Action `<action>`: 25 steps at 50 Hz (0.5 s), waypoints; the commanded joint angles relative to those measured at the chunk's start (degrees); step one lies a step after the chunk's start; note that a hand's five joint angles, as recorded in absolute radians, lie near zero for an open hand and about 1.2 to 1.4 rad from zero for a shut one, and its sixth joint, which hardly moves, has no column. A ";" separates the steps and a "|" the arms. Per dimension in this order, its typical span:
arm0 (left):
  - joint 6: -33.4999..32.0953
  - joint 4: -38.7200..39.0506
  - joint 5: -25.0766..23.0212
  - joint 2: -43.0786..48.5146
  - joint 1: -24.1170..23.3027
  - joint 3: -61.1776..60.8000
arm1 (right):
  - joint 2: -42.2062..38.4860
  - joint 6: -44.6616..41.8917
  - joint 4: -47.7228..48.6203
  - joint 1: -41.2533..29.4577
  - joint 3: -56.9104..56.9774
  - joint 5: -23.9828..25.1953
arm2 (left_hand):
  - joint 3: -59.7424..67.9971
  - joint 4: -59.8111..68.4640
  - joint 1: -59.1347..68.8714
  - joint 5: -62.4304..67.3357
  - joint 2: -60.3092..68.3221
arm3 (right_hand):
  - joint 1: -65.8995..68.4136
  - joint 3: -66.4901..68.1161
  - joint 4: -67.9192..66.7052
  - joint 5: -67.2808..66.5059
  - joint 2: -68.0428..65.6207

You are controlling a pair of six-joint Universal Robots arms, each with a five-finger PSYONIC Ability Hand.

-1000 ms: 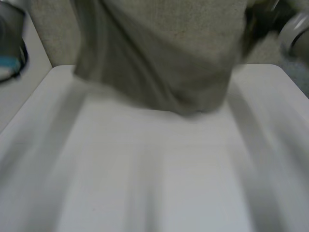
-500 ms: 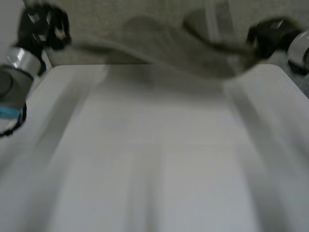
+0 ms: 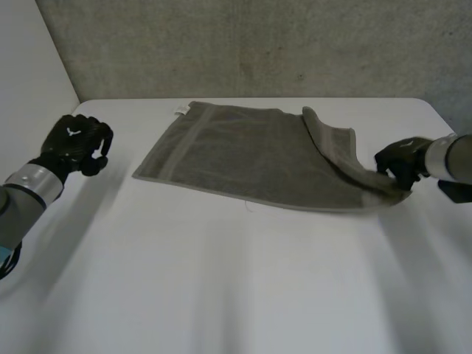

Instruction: Fold the towel.

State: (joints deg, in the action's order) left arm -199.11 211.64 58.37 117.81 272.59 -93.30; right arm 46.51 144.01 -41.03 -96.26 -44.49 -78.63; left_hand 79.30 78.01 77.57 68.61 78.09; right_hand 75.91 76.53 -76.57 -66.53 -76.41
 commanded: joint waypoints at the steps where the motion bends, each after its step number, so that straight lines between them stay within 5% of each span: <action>1: 0.66 0.62 0.26 -2.50 0.22 -1.62 | 2.97 0.22 2.44 1.16 -3.94 0.76 | -16.76 -15.47 -15.03 -16.08 -15.55 | 4.09 3.47 -3.43 -3.47 -3.59; 2: 0.66 0.62 0.26 -2.50 0.22 -1.62 | 3.06 0.48 3.14 1.24 -5.07 1.11 | -16.94 -15.65 -15.20 -16.25 -15.73 | 4.09 3.47 -3.43 -3.47 -3.59; 3: 0.48 0.62 0.26 -2.50 -0.13 -1.36 | 3.06 0.48 3.15 1.25 -5.08 1.11 | -33.93 -32.64 -32.19 -33.24 -32.71 | 4.09 3.47 -3.43 -3.47 -3.59; 4: 0.31 0.62 0.26 -2.32 -0.48 -0.92 | 3.06 0.66 4.37 1.33 -6.21 1.55 | -37.59 -36.30 -35.86 -36.90 -36.38 | 4.09 3.47 -3.43 -3.47 -3.59; 18: -1.81 0.88 0.34 10.07 -6.90 10.42 | 2.27 2.76 16.33 4.06 -8.86 -1.08 | -46.71 -45.42 -44.98 -46.02 -45.50 | 4.09 3.47 -3.43 -3.47 -3.59; 25: -5.94 -6.21 0.26 18.84 -8.57 23.04 | 0.25 2.77 16.33 4.59 -8.86 -1.08 | -46.72 -45.42 -44.98 -46.03 -45.50 | 4.09 3.47 -3.43 -3.47 -3.59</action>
State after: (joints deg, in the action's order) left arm -202.47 211.44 58.66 130.19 265.32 -80.08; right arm 48.35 146.68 -24.56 -92.03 -53.58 -79.55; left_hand 34.03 35.04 34.92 23.52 34.27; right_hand 75.91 76.53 -76.57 -66.53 -76.41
